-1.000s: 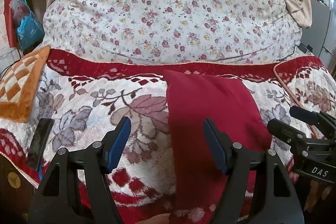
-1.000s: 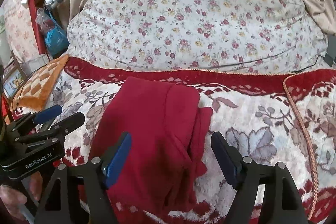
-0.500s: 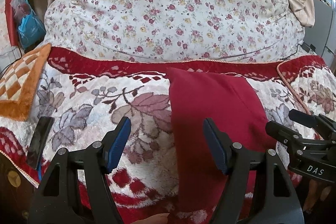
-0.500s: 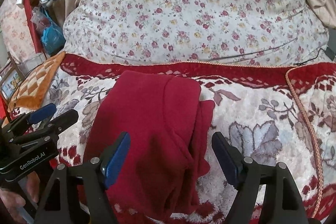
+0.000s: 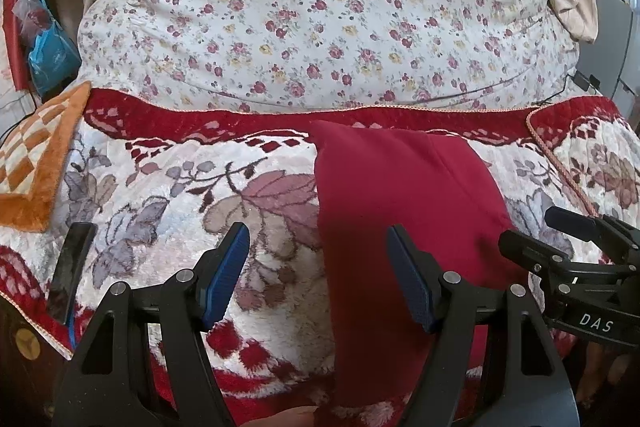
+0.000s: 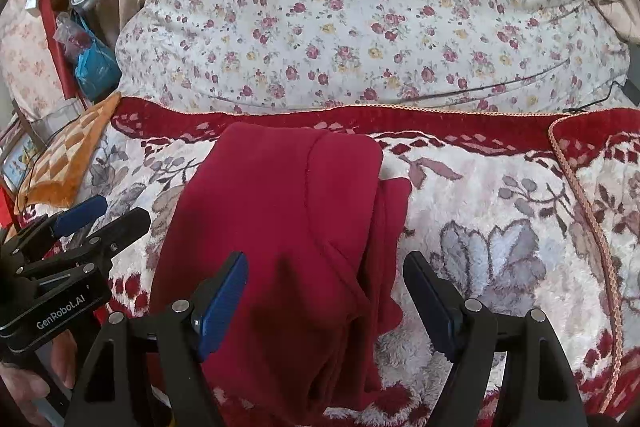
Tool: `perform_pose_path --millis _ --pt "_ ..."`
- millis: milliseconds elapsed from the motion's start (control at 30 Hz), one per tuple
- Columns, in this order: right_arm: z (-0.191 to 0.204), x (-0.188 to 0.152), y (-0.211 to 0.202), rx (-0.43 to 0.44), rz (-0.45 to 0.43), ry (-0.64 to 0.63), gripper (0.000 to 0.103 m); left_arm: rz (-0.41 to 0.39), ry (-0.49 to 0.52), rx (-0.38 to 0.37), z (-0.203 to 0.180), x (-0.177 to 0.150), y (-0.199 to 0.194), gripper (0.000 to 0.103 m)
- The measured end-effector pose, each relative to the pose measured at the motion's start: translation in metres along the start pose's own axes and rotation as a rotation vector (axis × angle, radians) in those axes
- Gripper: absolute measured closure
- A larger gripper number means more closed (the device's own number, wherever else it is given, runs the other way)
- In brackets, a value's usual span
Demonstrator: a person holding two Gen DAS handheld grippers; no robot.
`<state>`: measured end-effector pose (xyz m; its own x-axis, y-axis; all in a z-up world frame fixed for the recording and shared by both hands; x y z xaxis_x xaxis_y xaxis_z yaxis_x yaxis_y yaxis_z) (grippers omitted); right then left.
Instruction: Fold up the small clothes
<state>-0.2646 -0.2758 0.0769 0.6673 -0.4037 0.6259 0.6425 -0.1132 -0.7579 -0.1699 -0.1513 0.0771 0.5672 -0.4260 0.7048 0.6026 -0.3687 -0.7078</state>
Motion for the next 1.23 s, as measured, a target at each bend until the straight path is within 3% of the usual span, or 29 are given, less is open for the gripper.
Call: perform_pose_path --millis 1033,1233 --pt "0.002 -0.006 0.007 0.006 0.035 -0.012 0.025 0.008 0.004 -0.025 -0.005 -0.006 0.003 0.032" --pt "0.001 -0.008 0.009 0.000 0.040 -0.011 0.025 0.023 -0.035 -0.067 0.004 -0.008 0.009 0.032"
Point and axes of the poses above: each gripper's, at about its wrist camera, not at the fingertips, and y roughly the way its jaws point, z to its left, x to its top, the point moved 6 cm from there along y, roughly the way its jaws point, and after that the axes turned 3 degrees about y, right-handed, at the moved point
